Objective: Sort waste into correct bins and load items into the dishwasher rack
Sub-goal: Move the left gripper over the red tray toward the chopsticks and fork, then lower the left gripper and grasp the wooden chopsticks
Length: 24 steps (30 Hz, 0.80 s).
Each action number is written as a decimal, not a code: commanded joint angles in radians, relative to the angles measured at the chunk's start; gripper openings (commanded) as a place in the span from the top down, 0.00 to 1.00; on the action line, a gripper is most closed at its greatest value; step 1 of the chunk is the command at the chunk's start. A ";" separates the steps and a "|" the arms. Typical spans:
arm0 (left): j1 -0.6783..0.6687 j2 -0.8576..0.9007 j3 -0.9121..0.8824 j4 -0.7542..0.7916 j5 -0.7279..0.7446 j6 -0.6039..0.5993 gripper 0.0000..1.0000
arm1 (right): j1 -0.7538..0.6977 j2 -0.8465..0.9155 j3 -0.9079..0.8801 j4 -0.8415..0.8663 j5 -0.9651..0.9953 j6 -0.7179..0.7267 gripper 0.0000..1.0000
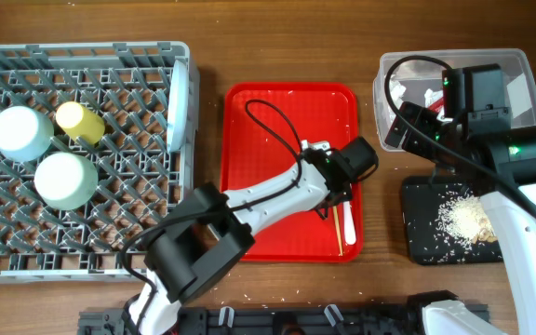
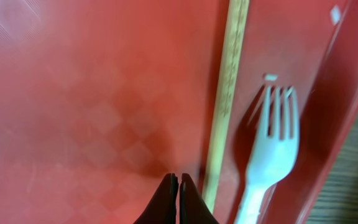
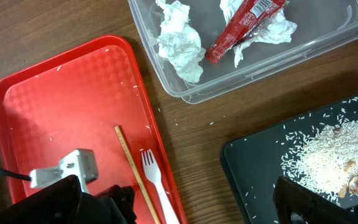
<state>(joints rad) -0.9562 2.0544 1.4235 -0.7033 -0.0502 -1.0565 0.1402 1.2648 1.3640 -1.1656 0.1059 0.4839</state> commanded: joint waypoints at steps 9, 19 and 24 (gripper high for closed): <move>-0.001 -0.056 0.002 0.120 0.086 0.001 0.96 | -0.002 0.002 0.005 0.002 0.013 -0.012 0.00; -0.002 -0.042 -0.079 0.176 0.095 -0.028 0.96 | -0.002 0.002 0.005 0.002 0.013 -0.013 0.00; -0.002 0.018 -0.079 0.194 0.095 -0.028 0.96 | -0.002 0.002 0.005 0.002 0.013 -0.012 0.00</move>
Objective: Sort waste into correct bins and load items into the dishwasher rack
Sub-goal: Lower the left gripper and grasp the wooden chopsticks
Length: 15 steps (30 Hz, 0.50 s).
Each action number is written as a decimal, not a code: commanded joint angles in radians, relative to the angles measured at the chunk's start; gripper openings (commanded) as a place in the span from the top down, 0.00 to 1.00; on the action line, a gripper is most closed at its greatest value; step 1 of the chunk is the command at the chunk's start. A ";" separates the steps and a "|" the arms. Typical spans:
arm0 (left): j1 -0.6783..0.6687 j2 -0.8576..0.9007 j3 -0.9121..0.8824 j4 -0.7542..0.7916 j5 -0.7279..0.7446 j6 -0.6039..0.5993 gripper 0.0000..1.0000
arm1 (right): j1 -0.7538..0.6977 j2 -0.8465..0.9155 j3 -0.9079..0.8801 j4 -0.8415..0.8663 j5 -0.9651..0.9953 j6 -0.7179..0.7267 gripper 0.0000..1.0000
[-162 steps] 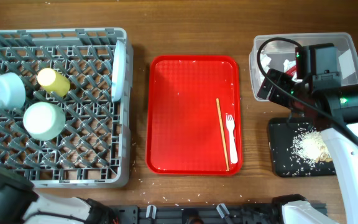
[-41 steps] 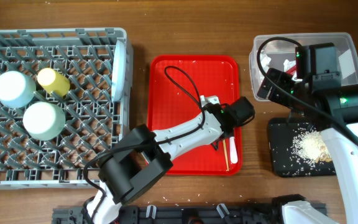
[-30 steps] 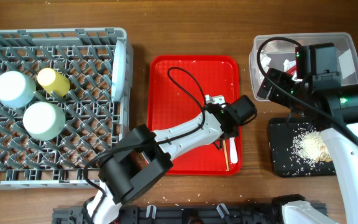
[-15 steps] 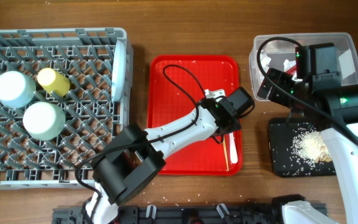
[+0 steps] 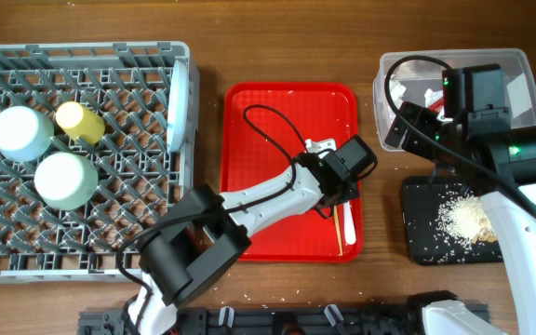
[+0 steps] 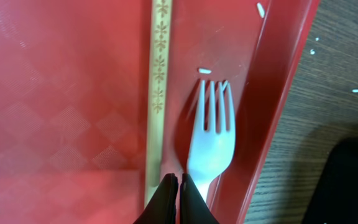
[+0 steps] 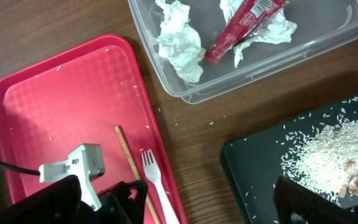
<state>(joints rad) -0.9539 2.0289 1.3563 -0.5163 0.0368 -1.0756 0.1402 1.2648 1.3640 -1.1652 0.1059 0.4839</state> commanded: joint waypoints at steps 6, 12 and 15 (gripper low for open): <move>0.021 0.047 -0.012 -0.073 -0.050 -0.005 0.96 | -0.002 0.002 0.005 0.002 0.013 -0.012 0.00; 0.108 0.002 -0.012 -0.200 -0.051 0.010 0.96 | -0.002 0.002 0.005 0.002 0.013 -0.012 0.00; 0.135 -0.057 -0.011 -0.215 0.013 0.110 0.96 | -0.002 0.002 0.005 0.002 0.013 -0.013 0.01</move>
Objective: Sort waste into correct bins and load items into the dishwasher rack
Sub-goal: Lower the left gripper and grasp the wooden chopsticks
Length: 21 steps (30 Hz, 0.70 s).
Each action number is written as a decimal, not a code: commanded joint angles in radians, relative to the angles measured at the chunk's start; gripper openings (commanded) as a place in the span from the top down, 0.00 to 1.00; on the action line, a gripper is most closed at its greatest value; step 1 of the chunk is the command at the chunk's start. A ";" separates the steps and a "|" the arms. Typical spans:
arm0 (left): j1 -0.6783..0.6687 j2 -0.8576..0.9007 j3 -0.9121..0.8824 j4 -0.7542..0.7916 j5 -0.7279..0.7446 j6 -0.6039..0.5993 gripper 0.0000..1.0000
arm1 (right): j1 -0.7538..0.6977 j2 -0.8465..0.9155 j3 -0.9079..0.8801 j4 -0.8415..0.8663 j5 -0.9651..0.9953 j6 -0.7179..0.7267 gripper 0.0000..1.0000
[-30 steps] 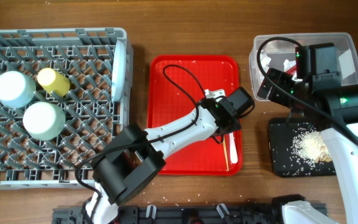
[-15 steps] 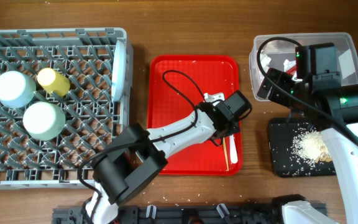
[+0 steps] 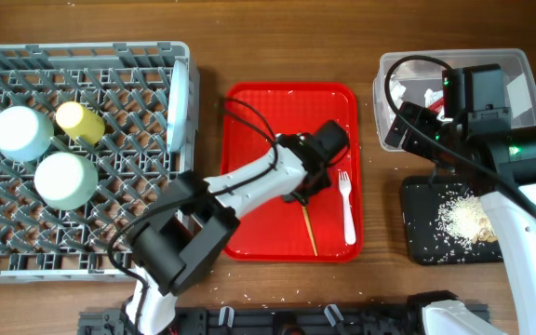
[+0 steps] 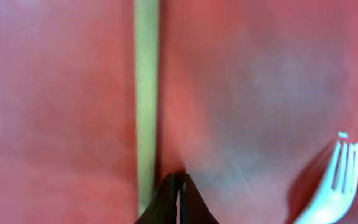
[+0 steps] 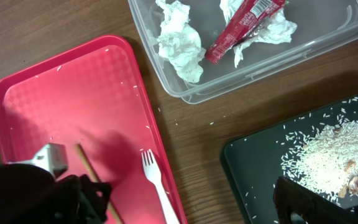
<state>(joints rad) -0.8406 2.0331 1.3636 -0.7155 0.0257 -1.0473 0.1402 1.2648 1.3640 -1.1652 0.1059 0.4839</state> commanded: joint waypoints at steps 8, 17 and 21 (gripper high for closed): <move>0.092 -0.183 -0.019 -0.225 -0.042 0.070 0.32 | -0.002 0.002 0.005 0.002 0.013 -0.012 0.00; 0.010 -0.035 -0.021 -0.095 -0.081 -0.013 0.56 | -0.002 0.002 0.005 0.002 0.013 -0.012 0.00; 0.000 0.013 -0.021 -0.097 -0.115 -0.016 0.62 | -0.002 0.002 0.005 0.002 0.013 -0.012 0.00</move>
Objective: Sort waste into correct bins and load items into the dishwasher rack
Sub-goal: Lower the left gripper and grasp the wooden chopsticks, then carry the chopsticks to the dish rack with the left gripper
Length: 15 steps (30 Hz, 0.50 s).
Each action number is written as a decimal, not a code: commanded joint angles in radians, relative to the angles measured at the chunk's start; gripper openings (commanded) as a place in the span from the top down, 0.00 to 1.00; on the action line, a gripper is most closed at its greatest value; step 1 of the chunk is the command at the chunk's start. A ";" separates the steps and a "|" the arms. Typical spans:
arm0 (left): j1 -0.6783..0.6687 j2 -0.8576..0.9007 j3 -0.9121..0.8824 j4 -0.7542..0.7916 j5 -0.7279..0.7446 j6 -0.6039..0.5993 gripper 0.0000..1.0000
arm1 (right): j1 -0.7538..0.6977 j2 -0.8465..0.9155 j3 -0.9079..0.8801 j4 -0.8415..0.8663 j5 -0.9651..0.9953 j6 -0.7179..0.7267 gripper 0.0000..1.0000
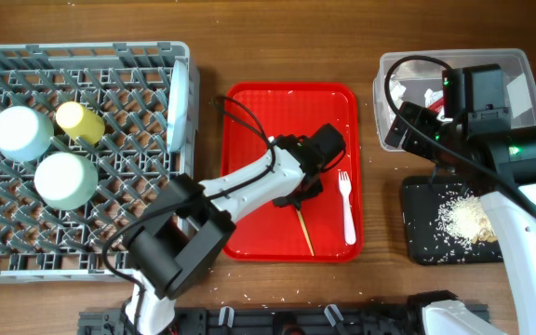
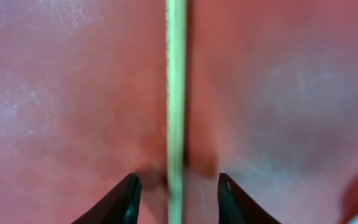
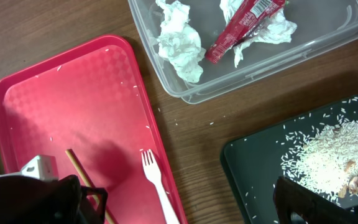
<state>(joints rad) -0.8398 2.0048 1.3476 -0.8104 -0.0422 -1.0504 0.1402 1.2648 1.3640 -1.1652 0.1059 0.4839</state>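
A pale wooden chopstick [image 2: 176, 93] lies flat on the red tray [image 1: 259, 121]. My left gripper [image 2: 176, 182] stands open low over it, one finger on each side of the stick. In the overhead view the chopstick [image 1: 302, 231] sticks out below the left gripper [image 1: 305, 186]. A white plastic fork [image 1: 346, 207] lies by the tray's right rim, apart from the stick. The grey dishwasher rack [image 1: 110, 237] is at the left. My right gripper [image 3: 166, 211] hangs open, high over the table between the tray and the black tray, holding nothing.
The rack holds two pale cups [image 1: 63, 180], a yellow cup [image 1: 79, 121] and a plate [image 1: 179, 102] on edge. A clear bin [image 3: 328, 37] at the right holds tissues [image 3: 179, 43] and a red wrapper [image 3: 241, 25]. A black tray [image 1: 426, 233] carries rice [image 1: 463, 216].
My left gripper was shut with its tips just right of the chopstick; now it is open astride the stick. The chopstick lies a little further left. The right arm has not moved.
My left gripper was shut beside the chopstick and fork near the tray's right rim. Then its shut tips stood between the two. Then the chopstick lay toward the tray's middle, away from the fork. Now the gripper is open over the stick.
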 commanded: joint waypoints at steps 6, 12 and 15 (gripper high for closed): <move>-0.001 0.124 -0.005 -0.002 -0.048 -0.013 0.95 | -0.002 0.002 0.005 0.002 0.013 -0.012 0.00; 0.007 0.090 0.003 -0.042 -0.015 0.101 0.96 | -0.002 0.002 0.005 0.002 0.013 -0.012 0.00; 0.007 0.008 0.023 -0.096 -0.015 0.138 0.96 | -0.002 0.002 0.005 0.002 0.013 -0.012 0.00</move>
<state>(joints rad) -0.8368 2.0415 1.3819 -0.8570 -0.0780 -0.9806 0.1402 1.2648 1.3640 -1.1652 0.1059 0.4839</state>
